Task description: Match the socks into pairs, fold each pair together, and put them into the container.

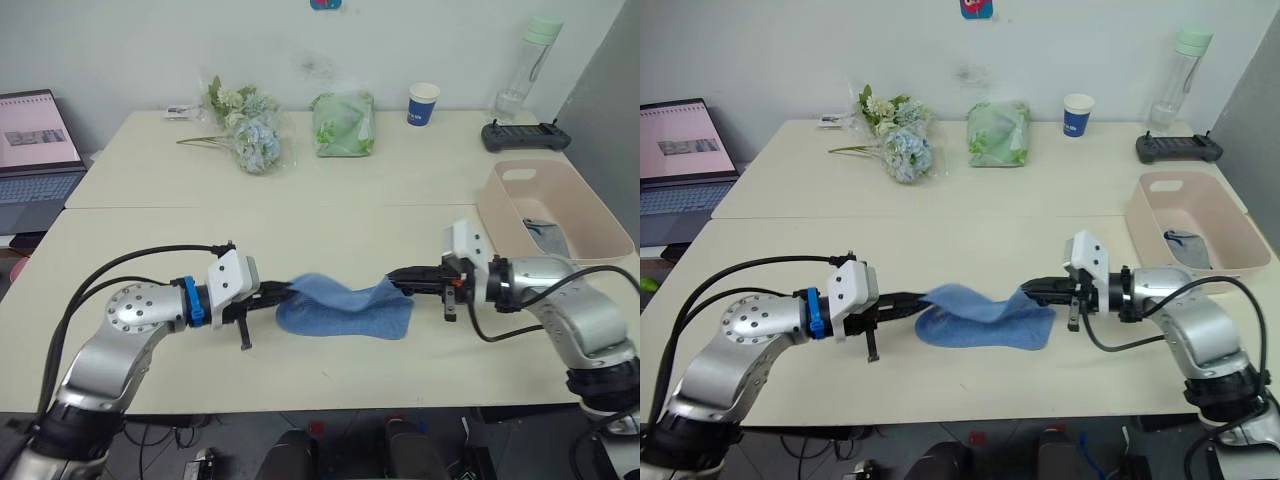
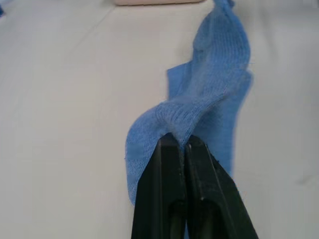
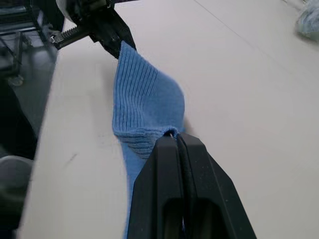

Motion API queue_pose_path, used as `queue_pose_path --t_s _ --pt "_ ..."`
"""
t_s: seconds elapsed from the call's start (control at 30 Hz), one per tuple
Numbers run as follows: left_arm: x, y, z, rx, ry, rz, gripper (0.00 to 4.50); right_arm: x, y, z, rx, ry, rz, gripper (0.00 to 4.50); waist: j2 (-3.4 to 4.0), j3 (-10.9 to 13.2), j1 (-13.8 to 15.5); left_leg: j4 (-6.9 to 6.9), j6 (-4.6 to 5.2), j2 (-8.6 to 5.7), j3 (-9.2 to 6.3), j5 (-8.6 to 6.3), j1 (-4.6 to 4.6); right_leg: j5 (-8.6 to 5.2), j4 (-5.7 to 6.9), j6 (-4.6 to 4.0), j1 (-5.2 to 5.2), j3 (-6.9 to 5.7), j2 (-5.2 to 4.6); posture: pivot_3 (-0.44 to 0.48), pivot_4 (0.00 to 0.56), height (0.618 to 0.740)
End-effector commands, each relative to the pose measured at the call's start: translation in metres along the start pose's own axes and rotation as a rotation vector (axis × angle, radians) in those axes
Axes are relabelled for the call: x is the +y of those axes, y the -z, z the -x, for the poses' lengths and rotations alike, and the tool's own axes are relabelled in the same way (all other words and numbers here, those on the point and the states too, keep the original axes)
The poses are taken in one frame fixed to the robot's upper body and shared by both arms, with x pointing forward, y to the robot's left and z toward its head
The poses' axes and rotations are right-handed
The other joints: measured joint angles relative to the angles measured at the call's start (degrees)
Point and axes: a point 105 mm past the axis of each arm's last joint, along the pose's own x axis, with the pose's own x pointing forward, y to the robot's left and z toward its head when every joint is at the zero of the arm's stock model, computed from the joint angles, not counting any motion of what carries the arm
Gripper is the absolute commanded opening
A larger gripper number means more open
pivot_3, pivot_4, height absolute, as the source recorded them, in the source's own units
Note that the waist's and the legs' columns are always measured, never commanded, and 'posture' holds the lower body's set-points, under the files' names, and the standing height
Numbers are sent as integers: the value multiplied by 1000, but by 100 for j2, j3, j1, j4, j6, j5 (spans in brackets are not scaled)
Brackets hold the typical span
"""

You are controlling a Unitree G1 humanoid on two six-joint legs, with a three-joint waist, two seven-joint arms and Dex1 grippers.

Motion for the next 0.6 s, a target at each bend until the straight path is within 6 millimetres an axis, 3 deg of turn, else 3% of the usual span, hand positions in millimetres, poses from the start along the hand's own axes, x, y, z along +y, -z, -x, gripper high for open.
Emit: queue_pose_path --t_s 0.03,0.17,0.27,0.43,0.5,0.6 --pt "-25 -11 6 29 88 59 0 24 -12 7 -8 -98 -61 91 0 0 5 0 3 1 0 -1 1 0 -1 0 2 -1 0 0 150 740" --pt "-36 -5 9 83 112 149 0 36 -12 7 -4 -130 -155 91 0 0 11 0 5 3 2 -2 6 0 1 -1 10 -6 3 0 150 740" --pt "-38 4 7 113 115 193 0 32 2 2 38 -92 -202 91 0 0 13 0 5 3 5 -3 7 0 1 0 10 -9 4 0 150 740" --pt "-11 29 0 181 9 189 0 -2 29 -7 103 100 -212 91 0 0 20 -1 4 1 10 -2 8 0 0 -1 9 -8 4 0 150 740" --pt "1 31 -3 182 -22 179 0 -22 39 -7 141 206 -199 91 0 0 13 1 4 0 10 -2 7 0 2 -1 8 -8 4 0 150 740" --pt "15 29 -8 167 -51 166 0 -37 39 -9 145 250 -191 91 -1 0 13 0 -9 -3 12 5 5 0 0 -1 3 -6 4 0 150 740"
